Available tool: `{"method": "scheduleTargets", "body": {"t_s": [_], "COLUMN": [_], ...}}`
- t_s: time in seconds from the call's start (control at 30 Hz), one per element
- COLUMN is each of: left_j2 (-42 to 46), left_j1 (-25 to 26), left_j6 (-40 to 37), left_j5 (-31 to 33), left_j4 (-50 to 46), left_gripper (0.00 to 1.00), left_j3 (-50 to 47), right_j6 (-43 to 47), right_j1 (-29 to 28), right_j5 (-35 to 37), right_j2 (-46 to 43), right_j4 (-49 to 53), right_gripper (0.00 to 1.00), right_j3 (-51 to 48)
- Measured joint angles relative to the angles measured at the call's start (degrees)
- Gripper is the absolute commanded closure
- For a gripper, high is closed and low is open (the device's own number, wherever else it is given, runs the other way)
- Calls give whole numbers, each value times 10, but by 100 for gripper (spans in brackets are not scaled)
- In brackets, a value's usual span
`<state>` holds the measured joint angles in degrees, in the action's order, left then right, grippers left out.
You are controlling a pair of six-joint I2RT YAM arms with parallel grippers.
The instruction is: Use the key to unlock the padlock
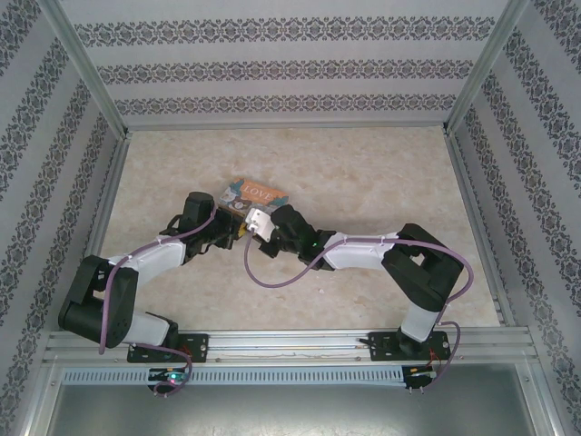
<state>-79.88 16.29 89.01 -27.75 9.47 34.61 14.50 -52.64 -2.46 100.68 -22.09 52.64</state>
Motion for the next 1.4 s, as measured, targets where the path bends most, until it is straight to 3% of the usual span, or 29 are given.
{"method": "scheduleTargets", "body": {"t_s": [0.27,0.43,0.63,0.83,1.1,1.4], "left_j2": [-5,-5,0,27,104,156], "left_j1": [13,20,29,29,29,29], "left_j6": [0,-17,-53,-96,-199,-332], "left_j5": [10,30,37,69,154,240], "left_j4": [0,-4,-25,-69,-156,-192], "left_gripper": [99,84,58,41,30,29], "left_j3": [-5,-10,-6,17,72,116], "right_j6": [-41,-82,-150,-219,-326,-465], "right_j1": [0,0,0,0,8,51], "right_j5": [-5,-9,-3,7,12,-11], "right_j2": [1,12,27,29,25,28], "right_j4": [-41,-90,-132,-177,-240,-340], "right_gripper": [100,100,100,100,100,100], "right_j3": [-33,-57,-91,-122,-173,-240]}}
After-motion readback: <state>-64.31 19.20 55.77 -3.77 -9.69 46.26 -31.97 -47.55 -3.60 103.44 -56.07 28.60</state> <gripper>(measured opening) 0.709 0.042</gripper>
